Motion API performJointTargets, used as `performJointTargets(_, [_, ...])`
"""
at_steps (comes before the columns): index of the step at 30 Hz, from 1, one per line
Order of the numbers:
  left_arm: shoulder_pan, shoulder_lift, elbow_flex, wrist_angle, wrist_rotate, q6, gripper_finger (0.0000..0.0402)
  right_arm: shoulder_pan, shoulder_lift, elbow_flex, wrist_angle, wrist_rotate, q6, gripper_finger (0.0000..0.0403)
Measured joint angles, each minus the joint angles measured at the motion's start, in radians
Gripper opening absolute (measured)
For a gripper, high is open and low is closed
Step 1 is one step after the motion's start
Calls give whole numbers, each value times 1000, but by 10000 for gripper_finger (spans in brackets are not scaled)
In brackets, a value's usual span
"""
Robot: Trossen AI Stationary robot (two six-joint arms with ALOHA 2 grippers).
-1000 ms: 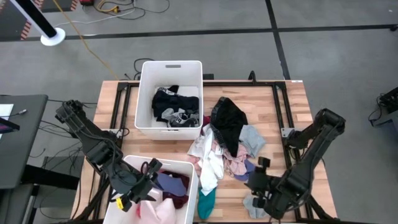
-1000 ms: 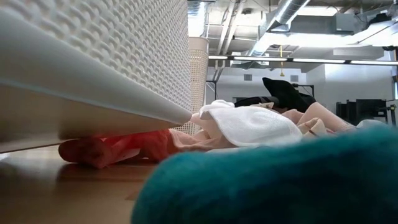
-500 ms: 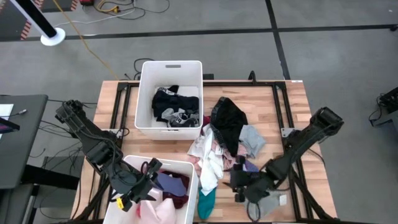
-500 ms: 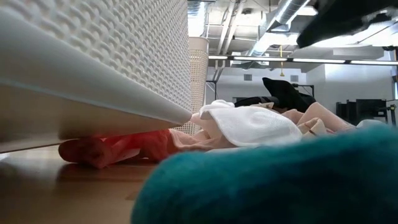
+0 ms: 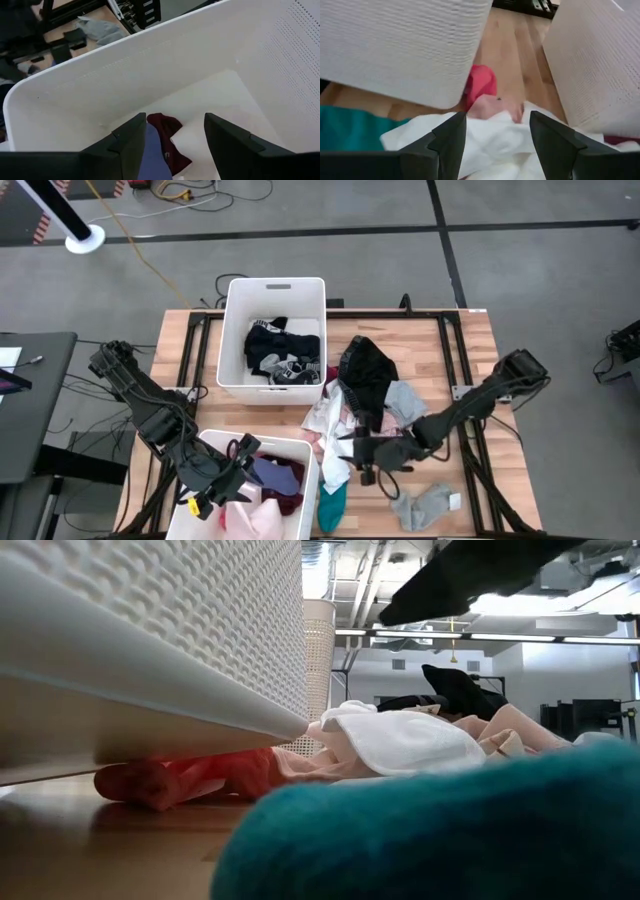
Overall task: Sort clothes
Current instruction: Put the white sock into the bottom white laundry bin
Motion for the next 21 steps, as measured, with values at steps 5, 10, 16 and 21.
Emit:
performJointTargets(5, [0, 0, 0, 0, -3, 0, 195, -61, 0, 0, 13, -86, -50, 234])
performJointTargets(10, [0, 0, 0, 0, -3, -3, 195, -114, 35, 0, 19, -165, -82, 234])
performJointTargets(16, [0, 0, 0, 0, -3, -14, 195, -170, 126, 0, 46, -211, -136, 234])
performJointTargets(21, [0, 0, 0, 0, -3, -30, 195, -205, 166, 1, 46, -212, -168, 234])
